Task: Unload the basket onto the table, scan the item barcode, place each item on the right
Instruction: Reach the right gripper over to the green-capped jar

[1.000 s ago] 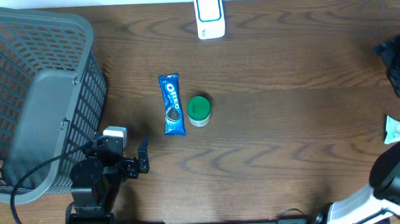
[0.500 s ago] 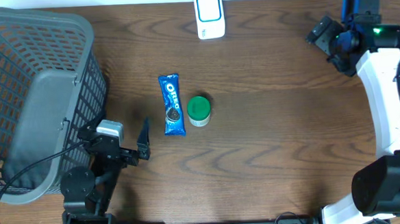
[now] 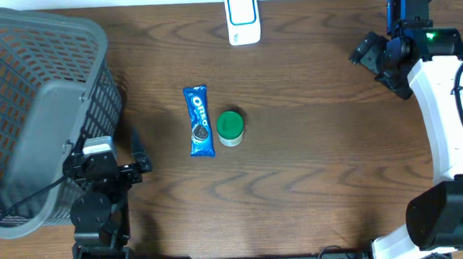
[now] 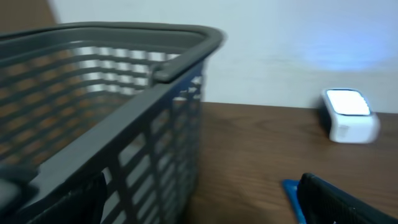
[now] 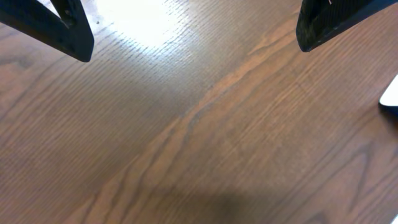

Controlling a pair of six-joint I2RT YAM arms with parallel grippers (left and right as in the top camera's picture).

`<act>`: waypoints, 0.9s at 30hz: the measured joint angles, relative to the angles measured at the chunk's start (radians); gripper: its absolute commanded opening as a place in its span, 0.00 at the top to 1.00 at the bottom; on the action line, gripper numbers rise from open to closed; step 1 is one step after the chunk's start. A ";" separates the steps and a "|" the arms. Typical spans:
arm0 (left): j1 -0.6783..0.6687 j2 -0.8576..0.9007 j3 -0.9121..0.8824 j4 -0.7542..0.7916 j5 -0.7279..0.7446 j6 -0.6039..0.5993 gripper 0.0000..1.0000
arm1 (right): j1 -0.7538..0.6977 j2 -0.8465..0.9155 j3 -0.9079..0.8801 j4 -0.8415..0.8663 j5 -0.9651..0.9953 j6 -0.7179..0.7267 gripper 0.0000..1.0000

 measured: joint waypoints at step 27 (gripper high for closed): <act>0.001 0.000 0.000 -0.164 0.660 0.133 0.02 | 0.481 0.004 -0.038 0.103 -0.367 -0.141 0.01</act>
